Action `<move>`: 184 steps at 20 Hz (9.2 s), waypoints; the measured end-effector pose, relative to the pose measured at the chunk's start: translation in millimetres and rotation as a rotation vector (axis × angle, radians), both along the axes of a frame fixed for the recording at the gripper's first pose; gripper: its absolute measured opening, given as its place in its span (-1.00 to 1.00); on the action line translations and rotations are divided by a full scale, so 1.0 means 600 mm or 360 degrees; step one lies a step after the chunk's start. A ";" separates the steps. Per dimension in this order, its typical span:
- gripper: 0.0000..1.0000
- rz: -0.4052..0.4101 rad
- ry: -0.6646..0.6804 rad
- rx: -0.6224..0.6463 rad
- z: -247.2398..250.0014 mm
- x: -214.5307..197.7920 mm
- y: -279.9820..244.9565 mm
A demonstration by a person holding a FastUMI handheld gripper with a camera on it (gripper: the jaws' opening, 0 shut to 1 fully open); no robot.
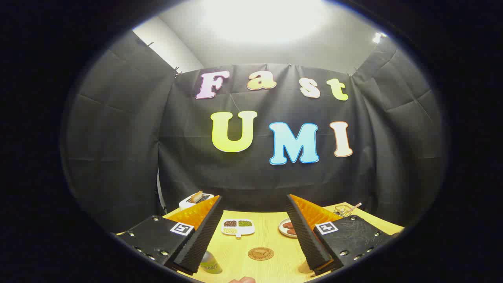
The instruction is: Take the bottle from table, then pour the juice into the cup, finally place the bottle on the coaster
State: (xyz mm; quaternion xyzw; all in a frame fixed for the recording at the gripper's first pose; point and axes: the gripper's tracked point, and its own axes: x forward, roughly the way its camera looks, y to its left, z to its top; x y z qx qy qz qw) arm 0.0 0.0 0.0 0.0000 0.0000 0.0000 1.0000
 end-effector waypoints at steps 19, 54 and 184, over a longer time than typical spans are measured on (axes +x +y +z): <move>0.94 -0.0018 -0.0037 0.0006 0.012 -0.043 -0.006; 0.94 0.0093 0.0163 0.0005 -0.215 0.016 0.184; 0.45 -0.0401 0.0919 0.2624 -0.371 0.050 -0.049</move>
